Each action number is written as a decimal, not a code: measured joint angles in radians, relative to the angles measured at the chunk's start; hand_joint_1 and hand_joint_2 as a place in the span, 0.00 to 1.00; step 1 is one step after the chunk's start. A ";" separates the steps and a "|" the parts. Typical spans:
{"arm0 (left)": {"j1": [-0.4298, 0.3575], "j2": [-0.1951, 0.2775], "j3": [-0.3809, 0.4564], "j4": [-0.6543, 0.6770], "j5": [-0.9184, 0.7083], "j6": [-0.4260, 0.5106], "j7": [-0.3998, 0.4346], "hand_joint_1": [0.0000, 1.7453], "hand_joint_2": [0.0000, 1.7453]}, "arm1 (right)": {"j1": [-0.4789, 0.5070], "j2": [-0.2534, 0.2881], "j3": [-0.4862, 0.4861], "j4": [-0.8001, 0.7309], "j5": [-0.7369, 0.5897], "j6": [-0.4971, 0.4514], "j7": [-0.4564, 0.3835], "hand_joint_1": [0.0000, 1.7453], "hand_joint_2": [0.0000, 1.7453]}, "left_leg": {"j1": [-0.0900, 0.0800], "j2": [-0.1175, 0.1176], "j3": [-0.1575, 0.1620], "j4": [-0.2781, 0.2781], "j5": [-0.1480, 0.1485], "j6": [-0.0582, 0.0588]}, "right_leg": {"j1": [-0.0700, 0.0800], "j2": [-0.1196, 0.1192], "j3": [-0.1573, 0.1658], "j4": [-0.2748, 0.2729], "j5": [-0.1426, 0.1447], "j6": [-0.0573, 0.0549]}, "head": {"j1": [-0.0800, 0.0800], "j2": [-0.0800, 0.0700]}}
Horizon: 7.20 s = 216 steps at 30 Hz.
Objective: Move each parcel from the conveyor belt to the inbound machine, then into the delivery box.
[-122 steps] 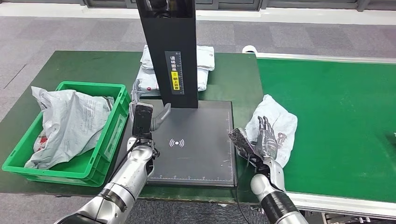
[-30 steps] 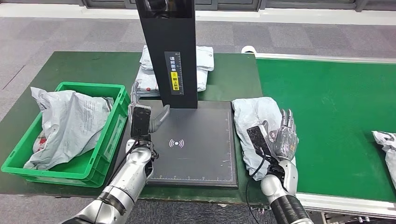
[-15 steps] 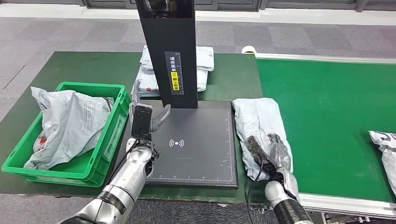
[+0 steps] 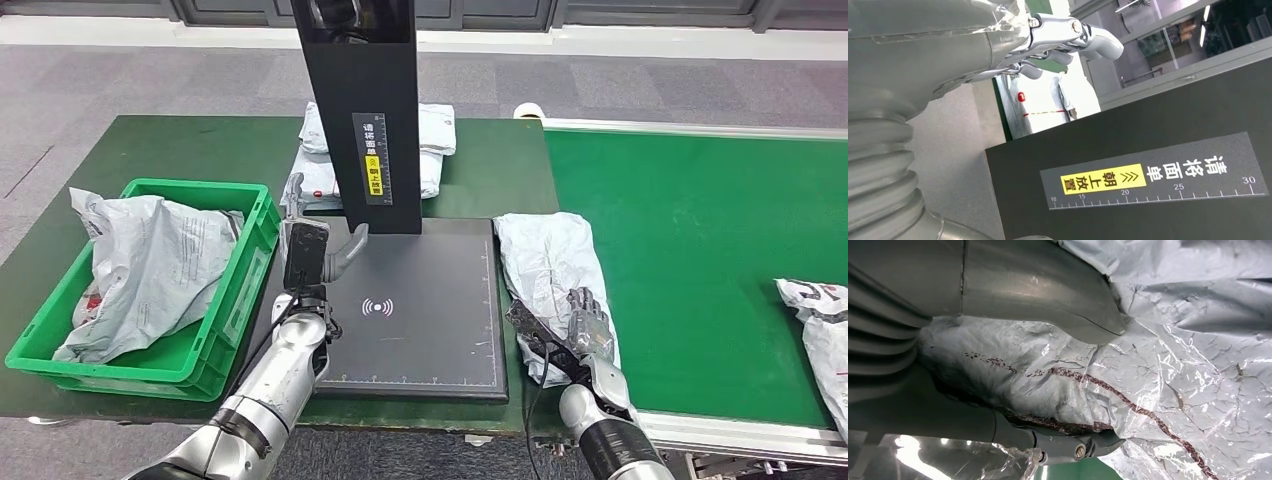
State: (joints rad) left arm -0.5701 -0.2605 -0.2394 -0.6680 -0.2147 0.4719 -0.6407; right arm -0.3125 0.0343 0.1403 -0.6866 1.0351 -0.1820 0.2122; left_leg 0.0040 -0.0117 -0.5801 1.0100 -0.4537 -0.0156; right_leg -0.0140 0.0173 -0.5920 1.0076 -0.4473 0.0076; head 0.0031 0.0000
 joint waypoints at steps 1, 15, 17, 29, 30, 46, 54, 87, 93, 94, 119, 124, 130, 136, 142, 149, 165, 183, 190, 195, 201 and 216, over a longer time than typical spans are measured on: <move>0.000 0.000 0.000 0.000 0.000 0.000 0.000 0.00 1.00 | -0.001 0.000 0.000 0.001 0.000 0.000 0.000 0.02 1.00 | 0.000 0.000 0.001 0.000 0.000 0.000 | 0.000 0.000 0.001 0.000 0.000 0.000 | 0.000 0.000; 0.005 0.001 0.000 -0.017 -0.006 0.001 0.008 0.00 1.00 | -0.017 -0.002 0.000 0.006 -0.003 -0.052 -0.026 1.00 1.00 | 0.000 0.000 0.003 0.000 0.000 0.000 | 0.000 0.000 0.003 0.000 0.000 0.000 | 0.000 0.000; 0.009 0.002 0.000 -0.026 -0.011 0.001 0.014 0.00 1.00 | -0.018 -0.002 -0.002 0.004 -0.003 -0.073 -0.030 1.00 1.00 | 0.000 0.000 0.003 0.000 0.000 0.000 | 0.000 0.000 0.003 0.000 0.000 0.000 | 0.000 0.000; 0.018 0.005 0.000 -0.048 -0.030 0.010 0.021 0.00 1.00 | 0.025 -0.001 -0.024 -0.083 -0.016 -0.197 -0.075 1.00 1.00 | 0.000 -0.001 -0.001 0.000 -0.001 -0.001 | 0.001 -0.001 0.000 0.000 -0.001 -0.001 | 0.000 0.000; 0.022 0.005 0.001 -0.053 -0.031 0.013 0.021 0.00 1.00 | 0.037 0.000 -0.026 -0.106 -0.029 -0.237 -0.102 1.00 1.00 | 0.000 -0.002 -0.002 0.000 -0.001 -0.002 | 0.001 -0.001 -0.001 0.000 -0.001 -0.001 | 0.000 0.000; 0.048 0.002 0.019 -0.083 -0.041 0.029 -0.008 0.00 1.00 | 0.168 0.052 -0.018 -0.684 -0.199 -0.458 -0.391 1.00 1.00 | 0.000 -0.004 -0.009 0.000 0.000 -0.001 | 0.000 -0.002 -0.007 0.000 -0.001 -0.001 | 0.000 0.000; 0.035 -0.008 0.025 -0.075 -0.033 0.032 -0.023 0.00 1.00 | 0.129 0.067 0.025 -0.669 -0.186 -0.378 -0.359 0.75 1.00 | 0.000 -0.004 -0.009 0.000 0.000 -0.001 | 0.000 -0.002 -0.007 0.000 -0.001 -0.001 | 0.000 0.000; 0.017 -0.005 0.026 -0.058 -0.032 0.023 0.003 0.00 1.00 | 0.118 0.056 0.031 -0.366 0.092 -0.157 -0.021 0.00 0.75 | 0.000 -0.005 -0.012 0.000 0.000 -0.001 | 0.000 -0.002 -0.009 0.000 -0.001 -0.001 | 0.000 0.000; 0.016 -0.001 0.026 -0.059 -0.035 0.008 0.008 0.00 1.00 | 0.115 0.057 0.043 -0.295 0.145 -0.040 0.037 0.00 1.00 | 0.000 -0.005 -0.012 0.000 0.000 -0.001 | 0.000 -0.003 -0.010 0.000 -0.001 -0.001 | 0.000 0.000; 0.016 -0.001 0.026 -0.059 -0.035 0.008 0.009 0.00 1.00 | 0.115 0.057 0.046 -0.285 0.148 -0.034 0.039 0.25 1.00 | 0.000 -0.005 -0.012 0.000 0.000 -0.001 | 0.000 -0.003 -0.010 0.000 -0.001 -0.001 | 0.000 0.000; 0.059 0.011 0.026 -0.107 -0.045 0.012 0.024 0.00 1.00 | 0.163 0.058 0.029 -0.449 0.077 -0.235 -0.059 1.00 1.00 | 0.000 -0.005 -0.012 0.000 0.000 -0.001 | 0.000 -0.002 -0.010 0.000 -0.001 -0.001 | 0.000 0.000; 0.062 0.010 0.026 -0.113 -0.046 0.015 0.018 0.00 1.00 | 0.177 0.061 0.021 -0.545 -0.047 -0.389 -0.223 1.00 1.00 | 0.000 -0.005 -0.012 0.000 0.000 -0.001 | 0.000 -0.003 -0.010 0.000 -0.001 -0.001 | 0.000 0.000; 0.061 0.000 0.026 -0.112 -0.044 0.024 -0.007 0.00 1.00 | 0.150 0.067 0.028 -0.610 -0.142 -0.449 -0.352 1.00 1.00 | 0.000 -0.005 -0.012 0.000 0.001 -0.001 | 0.000 -0.002 -0.010 0.000 -0.001 -0.001 | 0.000 0.000; 0.051 -0.012 0.026 -0.100 -0.040 0.025 -0.023 0.00 1.00 | 0.094 0.086 0.077 -0.594 -0.147 -0.430 -0.358 1.00 1.00 | 0.000 -0.005 -0.012 0.000 0.001 -0.001 | 0.000 -0.003 -0.010 0.000 -0.001 -0.001 | 0.000 0.000; 0.044 -0.014 0.026 -0.092 -0.036 0.025 -0.025 0.00 1.00 | 0.077 0.091 0.089 -0.579 -0.153 -0.432 -0.356 1.00 1.00 | 0.000 -0.006 -0.013 0.000 0.001 -0.001 | 0.000 -0.003 -0.010 0.001 -0.001 -0.001 | 0.000 0.000; 0.034 -0.018 0.026 -0.081 -0.027 0.025 -0.035 0.00 1.00 | 0.024 0.103 0.135 -0.513 -0.150 -0.359 -0.343 1.00 1.00 | 0.000 -0.005 -0.013 0.000 0.001 -0.001 | 0.000 -0.002 -0.011 0.001 0.000 -0.001 | 0.000 0.000; -0.017 -0.029 0.016 -0.014 0.025 -0.005 -0.060 0.00 1.00 | -0.080 0.169 0.484 -0.238 -0.194 0.014 -0.426 0.54 1.00 | 0.001 -0.006 -0.014 0.000 0.002 -0.002 | 0.001 -0.003 -0.011 0.001 -0.001 -0.002 | 0.000 0.000; 0.008 -0.002 0.002 -0.046 0.045 0.056 -0.061 0.00 1.00 | -0.059 0.165 0.449 -0.271 -0.398 -0.398 -0.604 0.00 1.00 | 0.001 -0.006 -0.014 0.000 0.002 -0.002 | 0.001 -0.003 -0.012 0.001 0.000 -0.001 | 0.000 0.000; 0.016 0.001 -0.010 -0.065 0.029 0.073 -0.061 0.00 1.00 | -0.002 0.160 0.350 -0.347 -0.529 -0.480 -0.724 0.00 0.00 | 0.001 -0.005 -0.014 0.000 0.002 -0.001 | 0.000 -0.003 -0.012 0.001 0.000 -0.001 | 0.000 0.000; 0.027 0.001 -0.031 -0.097 0.017 0.102 -0.061 0.00 1.00 | 0.022 0.155 0.311 -0.380 -0.625 -0.463 -0.768 0.00 0.00 | 0.001 -0.005 -0.013 0.000 0.002 -0.001 | 0.000 -0.002 -0.012 0.001 0.000 -0.001 | 0.000 0.000; 0.031 0.003 -0.051 -0.131 0.040 0.107 -0.061 0.00 1.00 | 0.023 0.144 0.294 -0.382 -0.664 -0.410 -0.741 0.00 0.00 | 0.001 -0.005 -0.014 0.000 0.002 -0.001 | 0.000 -0.002 -0.012 0.001 0.000 -0.001 | 0.000 0.000; 0.059 0.022 -0.091 -0.211 0.074 0.070 -0.061 0.00 1.00 | 0.030 0.128 0.244 -0.392 -0.779 -0.415 -0.819 0.00 0.00 | 0.000 -0.005 -0.014 0.000 0.002 -0.001 | 0.000 -0.003 -0.012 0.001 0.000 -0.001 | 0.000 0.000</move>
State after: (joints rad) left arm -0.5113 -0.2383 -0.3306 -0.8794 -0.1407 0.5421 -0.7014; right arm -0.2826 0.1622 0.3844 -1.0782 0.2566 -0.5967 -0.6066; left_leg 0.0044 -0.0171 -0.5936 1.0102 -0.4517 -0.0170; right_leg -0.0139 0.0147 -0.6041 1.0084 -0.4476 0.0065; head 0.0029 0.0000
